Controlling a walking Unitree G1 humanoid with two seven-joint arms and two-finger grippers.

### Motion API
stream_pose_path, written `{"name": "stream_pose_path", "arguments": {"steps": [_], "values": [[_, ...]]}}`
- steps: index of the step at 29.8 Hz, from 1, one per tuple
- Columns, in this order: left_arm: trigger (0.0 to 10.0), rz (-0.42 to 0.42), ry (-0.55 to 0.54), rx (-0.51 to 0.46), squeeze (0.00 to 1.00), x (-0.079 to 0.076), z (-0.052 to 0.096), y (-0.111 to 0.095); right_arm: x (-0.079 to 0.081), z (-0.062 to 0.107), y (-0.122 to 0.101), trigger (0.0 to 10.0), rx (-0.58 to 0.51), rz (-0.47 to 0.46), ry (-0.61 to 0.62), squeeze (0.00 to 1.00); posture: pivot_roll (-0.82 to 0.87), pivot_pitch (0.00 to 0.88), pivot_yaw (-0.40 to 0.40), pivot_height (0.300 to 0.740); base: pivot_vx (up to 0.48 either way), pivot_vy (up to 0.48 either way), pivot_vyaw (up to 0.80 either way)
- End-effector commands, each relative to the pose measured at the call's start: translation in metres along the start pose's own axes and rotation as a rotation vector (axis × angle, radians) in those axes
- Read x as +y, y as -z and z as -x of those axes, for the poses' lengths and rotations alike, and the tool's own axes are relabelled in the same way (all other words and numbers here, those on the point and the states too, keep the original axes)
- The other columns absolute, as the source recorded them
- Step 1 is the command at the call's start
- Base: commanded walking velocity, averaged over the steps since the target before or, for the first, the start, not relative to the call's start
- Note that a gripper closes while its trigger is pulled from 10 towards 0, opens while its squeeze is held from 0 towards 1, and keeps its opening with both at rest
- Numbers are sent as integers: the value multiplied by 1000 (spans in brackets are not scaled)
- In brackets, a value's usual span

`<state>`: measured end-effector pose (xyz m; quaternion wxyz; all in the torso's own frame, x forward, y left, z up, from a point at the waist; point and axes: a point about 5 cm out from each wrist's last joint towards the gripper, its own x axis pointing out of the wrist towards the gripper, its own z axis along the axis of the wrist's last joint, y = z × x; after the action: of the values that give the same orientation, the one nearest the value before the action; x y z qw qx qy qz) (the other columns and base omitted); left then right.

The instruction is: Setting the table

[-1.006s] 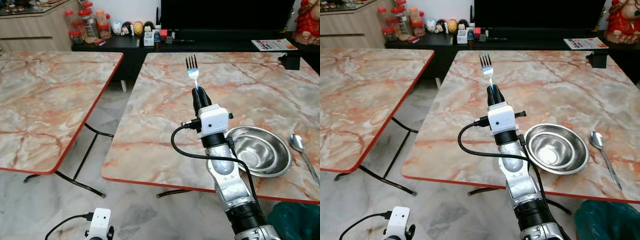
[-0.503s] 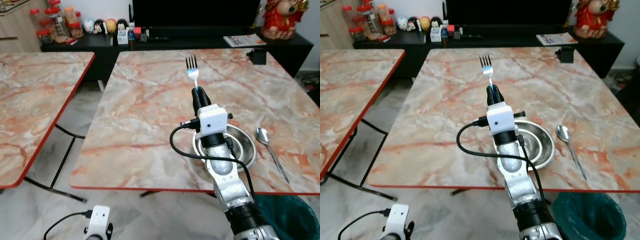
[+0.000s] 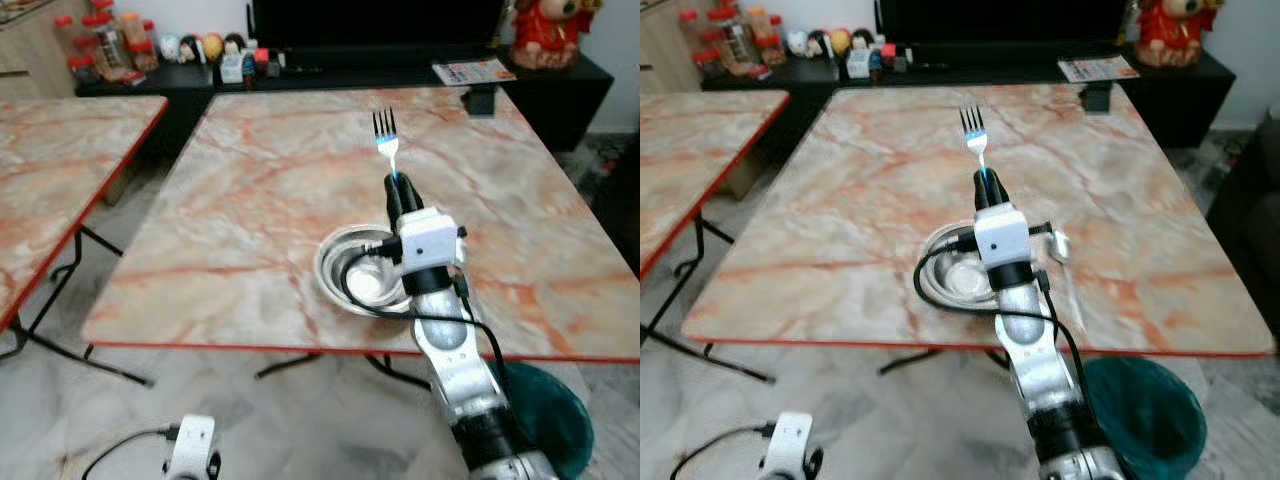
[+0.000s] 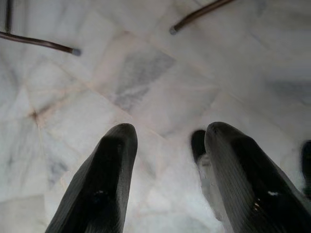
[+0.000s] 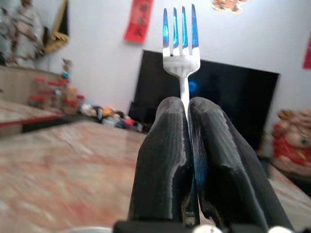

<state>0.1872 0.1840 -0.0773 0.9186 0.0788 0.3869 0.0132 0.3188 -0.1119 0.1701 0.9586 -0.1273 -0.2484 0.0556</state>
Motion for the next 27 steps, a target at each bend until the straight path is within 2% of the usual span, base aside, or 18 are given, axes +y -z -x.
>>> {"name": "stream_pose_path", "arguments": {"steps": [1, 14, 16, 24, 27], "values": [[10000, -1, -7, 15, 0, 3, 1, 5, 3, -6, -7, 10000, -23, -17, 3, 0, -32, 69, 62, 740, 0, -326, 0], [10000, -2, -8, 18, 0, 4, 2, 6, 2, -5, -5, 10000, -7, -13, 11, 0, -34, 69, 64, 740, 0, -322, 0], [10000, -2, -8, 17, 0, 3, 2, 6, 1, -5, -4, 10000, 2, -8, 16, 0, -34, 71, 64, 740, 0, 0, 0], [10000, 4, -6, 24, 0, 3, 2, 6, -5, -8, 13, 10000, 137, -28, 71, 0, -33, 69, 65, 740, 0, 0, 0], [10000, 4, -4, 26, 0, 3, 1, 6, -7, -17, 25, 10000, 245, -53, 99, 0, -30, 67, 65, 740, 0, 0, 0]]}}
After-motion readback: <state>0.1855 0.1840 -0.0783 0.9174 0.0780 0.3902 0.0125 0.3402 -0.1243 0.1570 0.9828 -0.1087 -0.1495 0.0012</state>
